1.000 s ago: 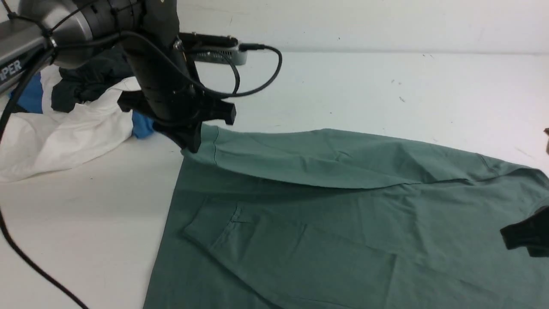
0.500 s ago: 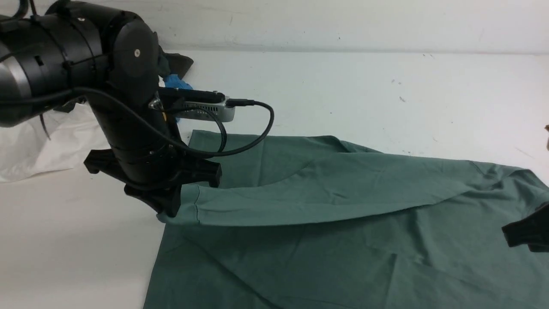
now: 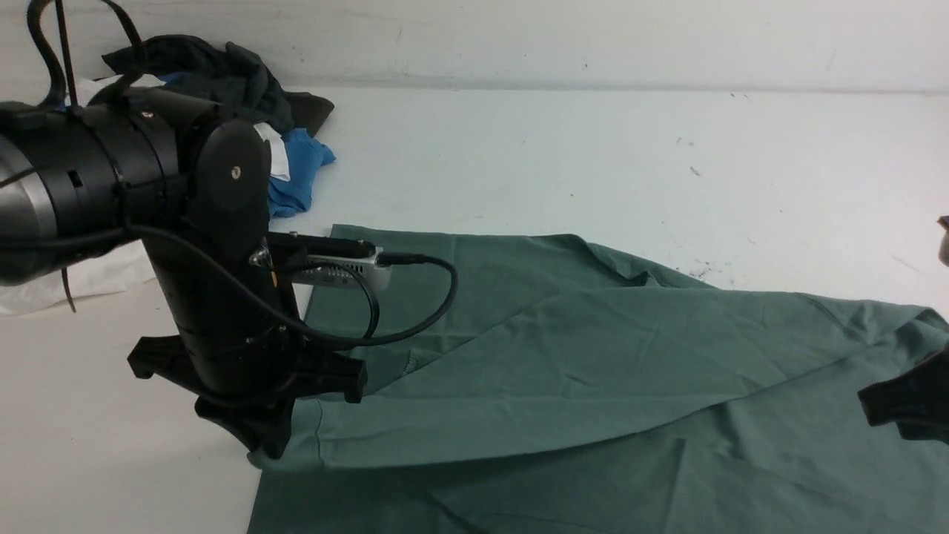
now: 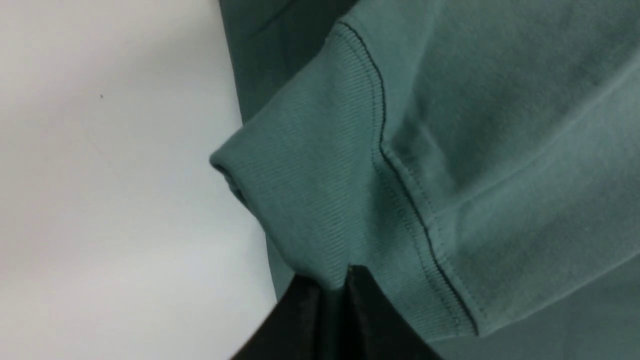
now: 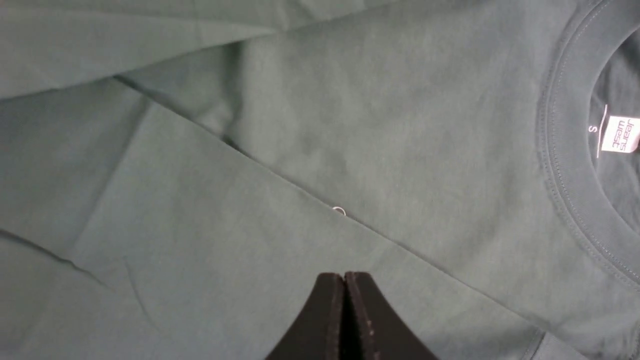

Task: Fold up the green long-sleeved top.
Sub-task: Use the left arm to drag and drop the cuff onto the cuff closest to the left arm, then use both arms simultaneously to clamp the lower edge of the clothing fabric

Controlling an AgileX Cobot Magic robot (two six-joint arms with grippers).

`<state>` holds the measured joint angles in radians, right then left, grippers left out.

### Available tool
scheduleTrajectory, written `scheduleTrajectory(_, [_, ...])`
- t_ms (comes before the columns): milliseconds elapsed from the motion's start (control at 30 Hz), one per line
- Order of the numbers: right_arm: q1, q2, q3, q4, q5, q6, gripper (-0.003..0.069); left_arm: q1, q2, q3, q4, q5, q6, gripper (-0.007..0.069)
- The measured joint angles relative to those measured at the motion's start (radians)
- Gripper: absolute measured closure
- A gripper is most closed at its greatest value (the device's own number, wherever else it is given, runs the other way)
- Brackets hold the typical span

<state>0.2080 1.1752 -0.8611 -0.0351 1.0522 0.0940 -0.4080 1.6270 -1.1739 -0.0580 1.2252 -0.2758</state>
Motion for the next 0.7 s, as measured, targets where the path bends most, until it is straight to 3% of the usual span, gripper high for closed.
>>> scheduleTrajectory(167, [0.000, 0.000, 0.000, 0.025, 0.000, -0.005, 0.0668, -0.001, 0.000, 0.001, -0.025, -0.005, 0.000, 0.0561])
scheduleTrajectory(333, [0.000, 0.000, 0.000, 0.041, 0.000, -0.011, 0.0668, -0.002, 0.000, 0.001, -0.052, -0.005, 0.000, 0.0464])
scheduleTrajectory(500, [0.000, 0.000, 0.000, 0.044, 0.000, -0.014, 0.0668, -0.003, 0.000, 0.006, -0.053, -0.005, 0.001, 0.0316])
scheduleTrajectory(700, [0.000, 0.000, 0.000, 0.044, 0.006, -0.023, 0.0668, -0.073, -0.046, 0.147, -0.024, -0.021, 0.000, 0.0313])
